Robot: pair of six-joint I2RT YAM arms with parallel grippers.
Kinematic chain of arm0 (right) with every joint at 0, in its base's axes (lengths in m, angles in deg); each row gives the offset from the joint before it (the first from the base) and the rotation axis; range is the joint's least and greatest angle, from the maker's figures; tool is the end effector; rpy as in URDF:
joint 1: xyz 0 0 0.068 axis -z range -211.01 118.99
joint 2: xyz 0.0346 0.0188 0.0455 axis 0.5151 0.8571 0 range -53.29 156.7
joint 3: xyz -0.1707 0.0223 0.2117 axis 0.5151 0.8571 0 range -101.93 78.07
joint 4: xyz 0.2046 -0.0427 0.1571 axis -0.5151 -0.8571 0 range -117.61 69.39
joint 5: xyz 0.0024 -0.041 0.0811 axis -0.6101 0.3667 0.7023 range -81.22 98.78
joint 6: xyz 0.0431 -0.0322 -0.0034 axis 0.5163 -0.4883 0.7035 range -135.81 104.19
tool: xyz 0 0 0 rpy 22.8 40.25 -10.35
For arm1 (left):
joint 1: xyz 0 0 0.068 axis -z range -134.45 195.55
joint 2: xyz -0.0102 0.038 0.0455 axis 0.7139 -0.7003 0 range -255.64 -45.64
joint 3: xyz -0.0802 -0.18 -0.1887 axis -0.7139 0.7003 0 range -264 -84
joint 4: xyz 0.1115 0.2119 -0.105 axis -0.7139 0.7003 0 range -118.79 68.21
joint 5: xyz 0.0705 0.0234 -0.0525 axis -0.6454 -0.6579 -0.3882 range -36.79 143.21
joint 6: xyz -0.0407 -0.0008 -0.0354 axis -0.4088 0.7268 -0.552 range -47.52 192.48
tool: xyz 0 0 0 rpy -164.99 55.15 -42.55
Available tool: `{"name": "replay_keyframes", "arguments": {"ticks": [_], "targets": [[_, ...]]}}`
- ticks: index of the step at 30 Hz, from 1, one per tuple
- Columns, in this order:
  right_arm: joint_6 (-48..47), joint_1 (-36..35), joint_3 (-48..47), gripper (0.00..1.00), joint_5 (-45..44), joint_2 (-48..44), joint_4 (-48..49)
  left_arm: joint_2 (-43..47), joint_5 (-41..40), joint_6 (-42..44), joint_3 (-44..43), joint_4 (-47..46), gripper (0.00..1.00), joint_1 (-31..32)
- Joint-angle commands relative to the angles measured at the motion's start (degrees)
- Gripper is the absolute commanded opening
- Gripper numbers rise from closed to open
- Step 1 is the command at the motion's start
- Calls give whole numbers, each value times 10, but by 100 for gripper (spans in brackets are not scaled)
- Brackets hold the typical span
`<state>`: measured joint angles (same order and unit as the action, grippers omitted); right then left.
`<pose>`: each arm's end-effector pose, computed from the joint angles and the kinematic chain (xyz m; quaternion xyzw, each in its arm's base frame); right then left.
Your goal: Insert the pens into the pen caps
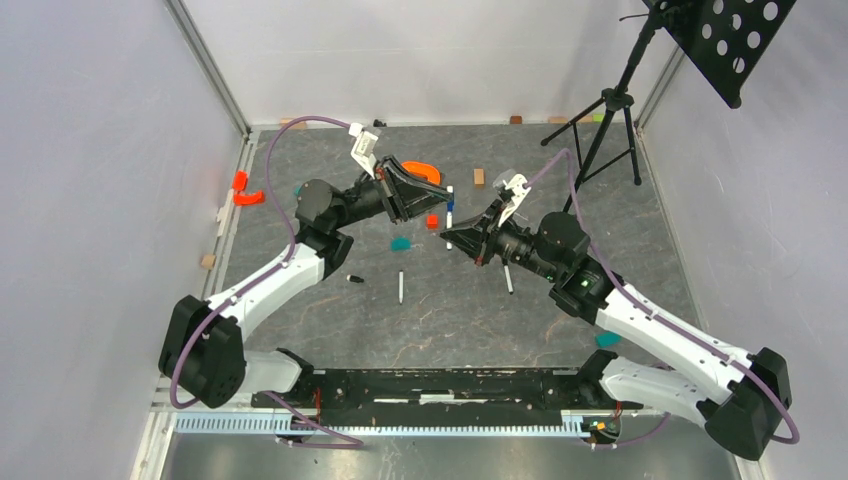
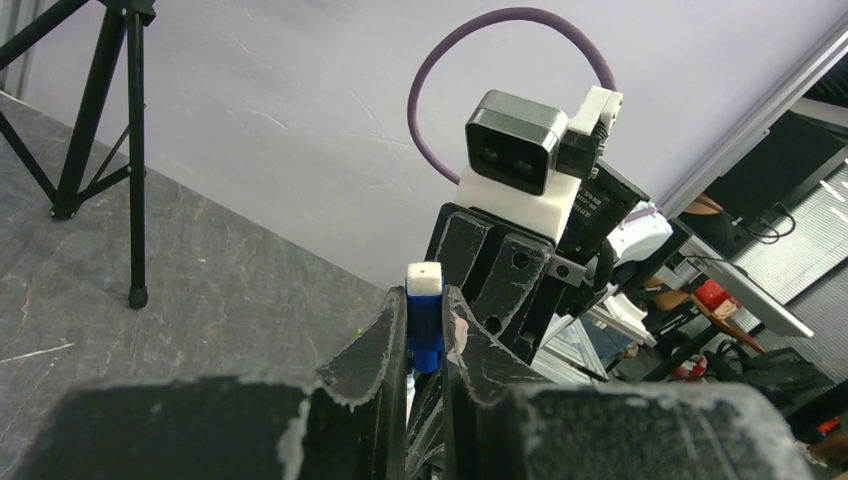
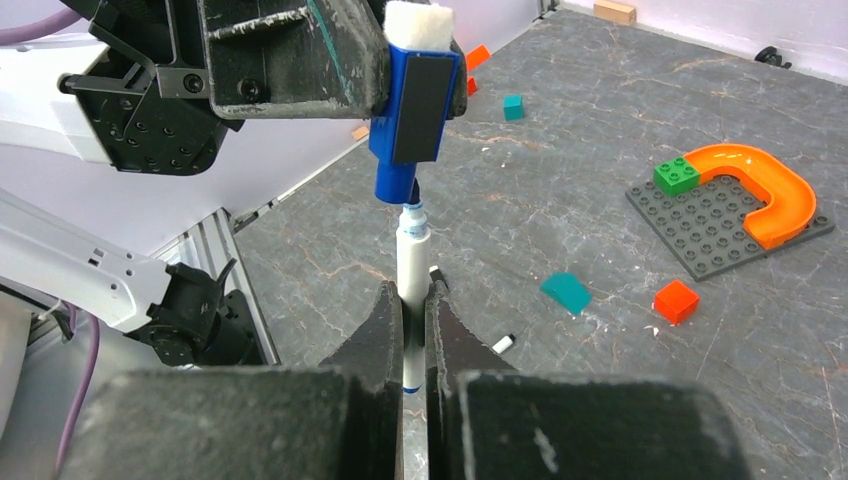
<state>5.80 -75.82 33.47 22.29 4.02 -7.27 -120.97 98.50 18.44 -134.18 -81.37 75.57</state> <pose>0.1631 0.1738 0.3414 -0.2224 0.6672 0.4560 0.5454 0.2370 -0.1663 0.3647 0.2221 0.5373 -0.6766 0.4520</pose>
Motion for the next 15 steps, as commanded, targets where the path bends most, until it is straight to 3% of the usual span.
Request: {"name": "replay_keyframes", "arguments": {"ticks": [1,15], "targets": [[3,3,-4,0,16,-19,0,21,-11,41,6,10,2,1],[15,3,7,0,43,-14,-1,25,-19,37,12,-2,2,2]]}}
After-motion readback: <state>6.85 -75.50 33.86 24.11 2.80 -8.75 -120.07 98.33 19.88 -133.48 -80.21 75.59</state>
